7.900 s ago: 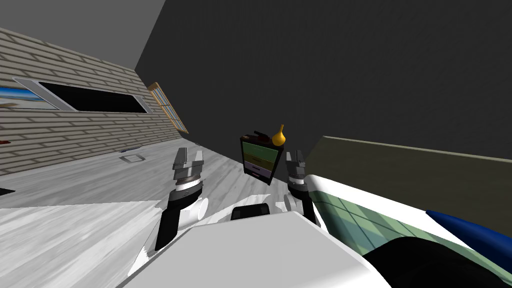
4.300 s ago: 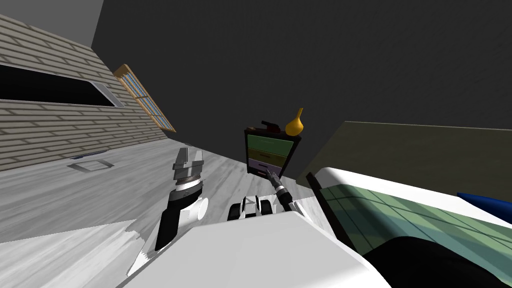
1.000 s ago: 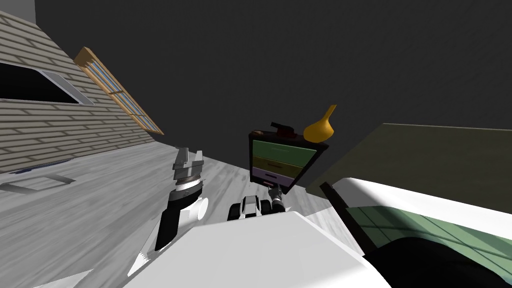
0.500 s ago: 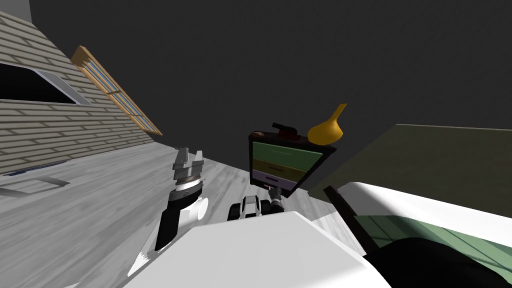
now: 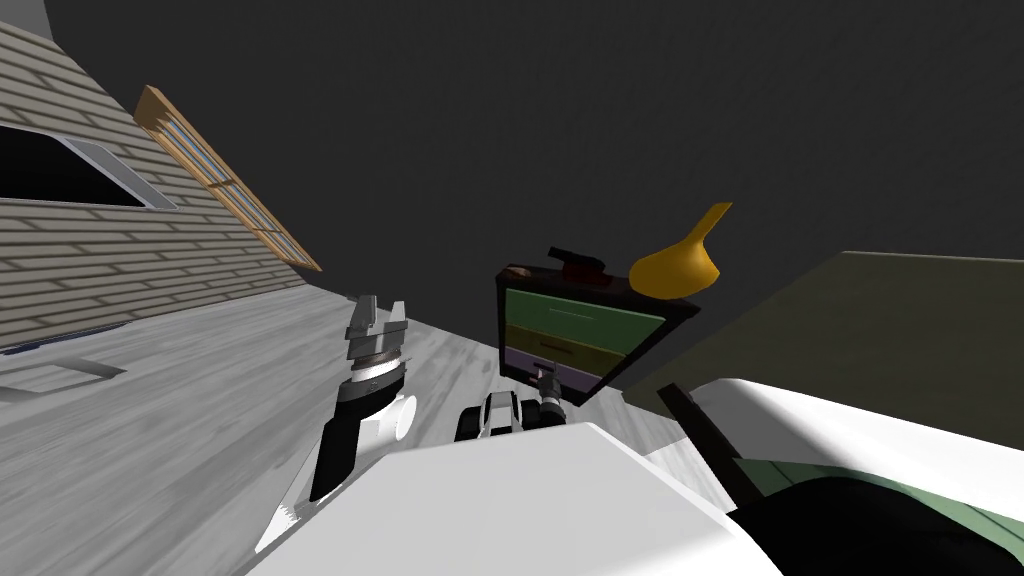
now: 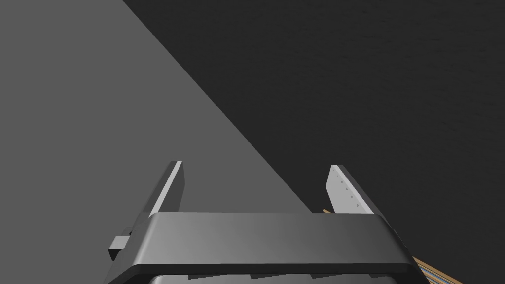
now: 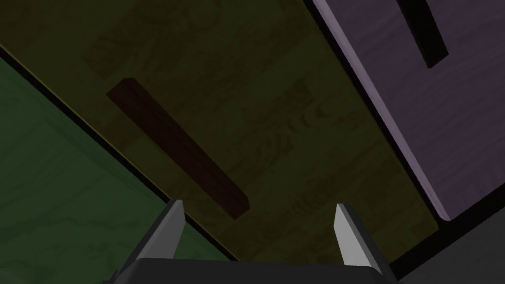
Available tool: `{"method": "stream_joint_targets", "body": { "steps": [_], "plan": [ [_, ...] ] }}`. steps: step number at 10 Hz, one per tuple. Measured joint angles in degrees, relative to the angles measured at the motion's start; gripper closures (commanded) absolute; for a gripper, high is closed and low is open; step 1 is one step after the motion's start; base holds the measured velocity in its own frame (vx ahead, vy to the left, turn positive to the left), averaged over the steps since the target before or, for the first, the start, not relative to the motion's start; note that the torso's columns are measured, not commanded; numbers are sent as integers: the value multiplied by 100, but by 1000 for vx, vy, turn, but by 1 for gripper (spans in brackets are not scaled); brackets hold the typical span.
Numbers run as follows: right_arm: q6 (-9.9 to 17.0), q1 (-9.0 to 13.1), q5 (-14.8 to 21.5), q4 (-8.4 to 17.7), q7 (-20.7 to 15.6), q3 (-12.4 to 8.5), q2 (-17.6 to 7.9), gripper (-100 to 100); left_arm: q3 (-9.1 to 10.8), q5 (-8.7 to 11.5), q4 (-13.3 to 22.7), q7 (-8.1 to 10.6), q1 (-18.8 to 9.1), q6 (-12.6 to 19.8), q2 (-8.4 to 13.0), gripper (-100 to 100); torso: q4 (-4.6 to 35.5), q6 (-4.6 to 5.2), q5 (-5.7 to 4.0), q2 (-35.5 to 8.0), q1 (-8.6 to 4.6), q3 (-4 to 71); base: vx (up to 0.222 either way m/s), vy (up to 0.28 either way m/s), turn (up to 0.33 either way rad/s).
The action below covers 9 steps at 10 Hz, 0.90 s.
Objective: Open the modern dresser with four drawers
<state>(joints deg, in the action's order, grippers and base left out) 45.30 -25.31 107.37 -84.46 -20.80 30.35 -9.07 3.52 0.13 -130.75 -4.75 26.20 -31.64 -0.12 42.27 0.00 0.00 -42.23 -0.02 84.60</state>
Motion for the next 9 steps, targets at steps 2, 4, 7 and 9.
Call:
{"method": "stream_joint_targets", "body": {
  "steps": [2, 4, 7, 9],
  "plan": [
    [175, 25, 239, 56, -54, 63, -16, -100, 0, 0, 0, 0, -1, 0, 0, 0, 4, 0, 0, -16, 1, -9, 89, -19, 11],
    [402, 97, 514, 170, -117, 148, -31, -100, 0, 0, 0, 0, 0, 0, 0, 0, 0, 0, 1, 0, 2, 0, 115, -21, 14],
    [636, 180, 775, 298, -161, 236, -62, -100, 0, 0, 0, 0, -1, 0, 0, 0, 5, 0, 1, -22, 5, -11, 64, -20, 7],
    [633, 181, 773, 297, -161, 235, -62, 100, 0, 0, 0, 0, -2, 0, 0, 0, 7, 0, 2, -24, 7, -15, -52, 17, -7]
  ]
}}
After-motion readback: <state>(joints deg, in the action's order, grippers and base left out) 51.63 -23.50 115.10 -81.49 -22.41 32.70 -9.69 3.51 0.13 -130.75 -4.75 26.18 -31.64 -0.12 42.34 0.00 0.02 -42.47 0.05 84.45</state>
